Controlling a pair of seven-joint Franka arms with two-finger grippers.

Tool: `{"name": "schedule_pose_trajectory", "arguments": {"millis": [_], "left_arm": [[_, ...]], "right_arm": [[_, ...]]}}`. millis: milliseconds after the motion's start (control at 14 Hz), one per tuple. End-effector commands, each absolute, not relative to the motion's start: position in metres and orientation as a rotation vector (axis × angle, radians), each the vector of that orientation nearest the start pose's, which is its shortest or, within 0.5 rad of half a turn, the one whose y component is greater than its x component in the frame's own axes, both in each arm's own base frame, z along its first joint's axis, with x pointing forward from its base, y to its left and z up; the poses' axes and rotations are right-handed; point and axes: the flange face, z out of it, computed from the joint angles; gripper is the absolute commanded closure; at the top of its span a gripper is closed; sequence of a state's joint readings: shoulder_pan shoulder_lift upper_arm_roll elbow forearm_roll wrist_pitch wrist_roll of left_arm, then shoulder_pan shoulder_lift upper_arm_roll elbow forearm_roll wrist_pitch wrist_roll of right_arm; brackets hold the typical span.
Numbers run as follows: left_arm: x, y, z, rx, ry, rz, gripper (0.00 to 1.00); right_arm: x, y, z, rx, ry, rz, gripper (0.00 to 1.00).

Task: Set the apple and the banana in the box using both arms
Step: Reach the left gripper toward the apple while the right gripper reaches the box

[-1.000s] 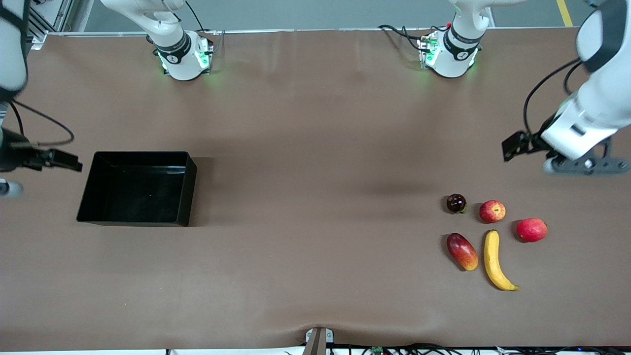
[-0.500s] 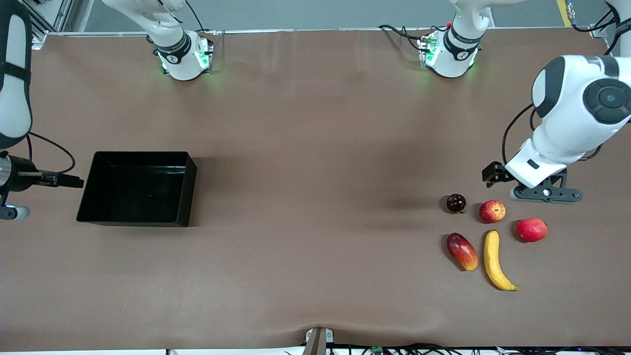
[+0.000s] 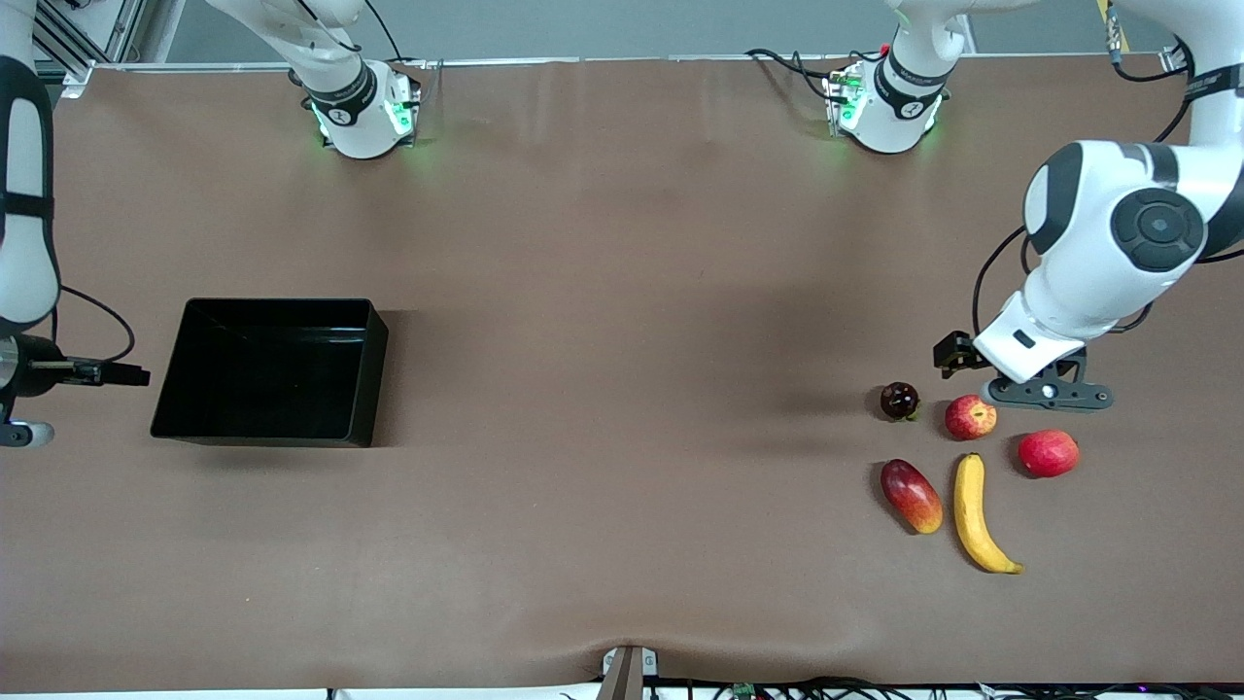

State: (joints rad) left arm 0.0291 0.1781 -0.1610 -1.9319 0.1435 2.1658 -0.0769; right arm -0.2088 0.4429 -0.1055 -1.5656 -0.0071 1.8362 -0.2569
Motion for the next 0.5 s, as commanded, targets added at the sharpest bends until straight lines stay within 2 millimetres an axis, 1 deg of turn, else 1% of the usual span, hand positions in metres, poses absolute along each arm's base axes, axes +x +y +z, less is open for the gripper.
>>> {"name": "schedule_pose_trajectory", "arguments": {"millis": [0,71,143,214,286,357,429], "left_arm": [[0.592,-0.061,0.383,-3.043,0.197,-0.156,0.00],[0.590,-0.061,0.374,-3.046,0.212,-0.172,0.00],[0.590,-0.055,0.360,-3.050,0.216,-0.157,0.00],[0.593,-0.038,0.348,-3.052,0.193,-0.143,0.00],[0.596,-0.028,0.337,-3.054,0.216,-0.141,0.00],[0.599,-0.023,0.327,-3.057,0.263,-0.151,0.00],[0.603,-0.008,0.314,-3.062,0.247,-0.157,0.00]], "right_arm": [[0.621,-0.224,0.347,-3.137,-0.018,0.217,0.00],[0.615,-0.228,0.334,-3.124,-0.006,0.219,0.00],[0.613,-0.231,0.327,-3.112,-0.001,0.193,0.00],[0.607,-0.232,0.317,-3.101,-0.014,0.204,0.00],[0.602,-0.229,0.305,-3.094,-0.024,0.221,0.00],[0.598,-0.224,0.294,-3.095,-0.032,0.219,0.00],[0.595,-0.222,0.286,-3.102,-0.039,0.200,0.00]]}}
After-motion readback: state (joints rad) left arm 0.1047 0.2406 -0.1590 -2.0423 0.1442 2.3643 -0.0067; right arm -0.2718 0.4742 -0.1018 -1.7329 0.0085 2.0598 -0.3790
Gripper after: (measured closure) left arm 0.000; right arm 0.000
